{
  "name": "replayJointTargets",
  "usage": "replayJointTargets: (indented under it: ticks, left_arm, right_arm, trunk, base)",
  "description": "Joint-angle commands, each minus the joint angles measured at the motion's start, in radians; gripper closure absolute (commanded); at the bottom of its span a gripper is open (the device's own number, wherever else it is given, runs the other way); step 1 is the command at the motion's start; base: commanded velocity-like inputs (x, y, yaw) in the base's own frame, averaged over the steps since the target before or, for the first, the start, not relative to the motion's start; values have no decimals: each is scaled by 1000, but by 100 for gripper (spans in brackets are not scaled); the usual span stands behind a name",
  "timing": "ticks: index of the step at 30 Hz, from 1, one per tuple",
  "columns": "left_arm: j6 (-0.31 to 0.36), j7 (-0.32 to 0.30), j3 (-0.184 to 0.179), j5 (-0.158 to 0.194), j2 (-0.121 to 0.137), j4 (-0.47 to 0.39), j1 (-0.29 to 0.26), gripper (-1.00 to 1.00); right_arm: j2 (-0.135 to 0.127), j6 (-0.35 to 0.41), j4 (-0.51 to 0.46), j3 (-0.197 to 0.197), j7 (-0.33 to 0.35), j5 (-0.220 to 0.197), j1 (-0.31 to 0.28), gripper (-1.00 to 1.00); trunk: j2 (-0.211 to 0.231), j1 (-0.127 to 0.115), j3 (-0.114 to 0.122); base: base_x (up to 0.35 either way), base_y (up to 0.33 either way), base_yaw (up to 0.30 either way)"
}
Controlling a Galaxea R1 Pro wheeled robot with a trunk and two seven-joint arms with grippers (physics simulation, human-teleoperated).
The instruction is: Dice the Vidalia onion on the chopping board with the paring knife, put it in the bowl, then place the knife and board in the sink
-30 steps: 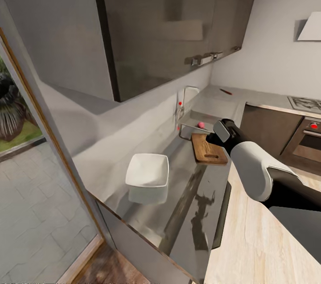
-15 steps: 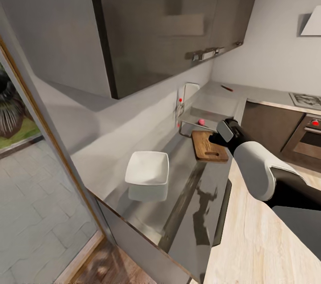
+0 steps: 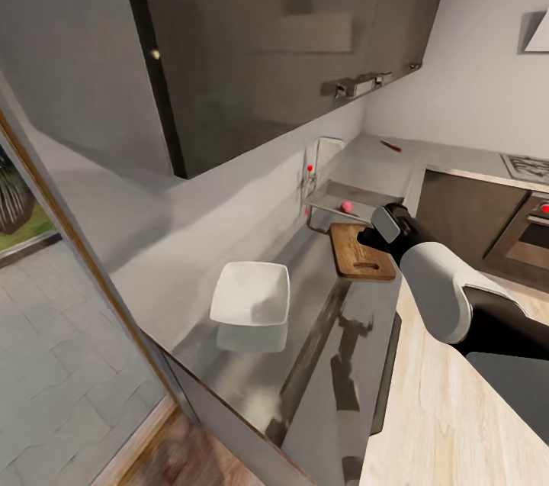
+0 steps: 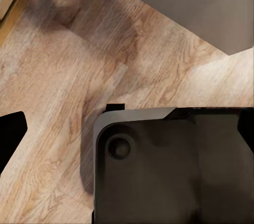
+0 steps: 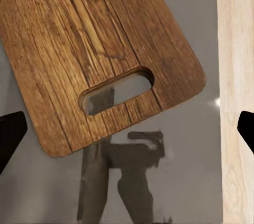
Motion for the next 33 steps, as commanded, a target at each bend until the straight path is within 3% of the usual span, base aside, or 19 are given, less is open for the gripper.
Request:
replayJointTargets:
  ticks: [1, 13, 24, 33]
  left_arm:
    - [-2, 0, 0, 0, 0, 2, 0, -100]
    - [-2, 0, 0, -2, -1, 14, 0, -100]
    - [-2, 0, 0, -2, -2, 14, 0, -100]
    - [-2, 0, 0, -2, -2, 16, 0, -100]
  right_arm:
    - [0, 2, -2, 1, -9, -10, -1, -100]
    - [-1, 1, -2, 0, -9, -10, -1, -100]
    - [-31, 1, -2, 1, -9, -11, -1, -100]
    - [-38, 1, -2, 1, -9, -10, -1, -100]
  trunk:
    - [-2, 1, -3]
    - [-2, 1, -23]
    - [-2, 1, -40]
    - [-2, 1, -55]
  base:
    - [141, 0, 0]
    - [27, -35, 0]
    - [0, -21, 0]
    - [0, 0, 0]
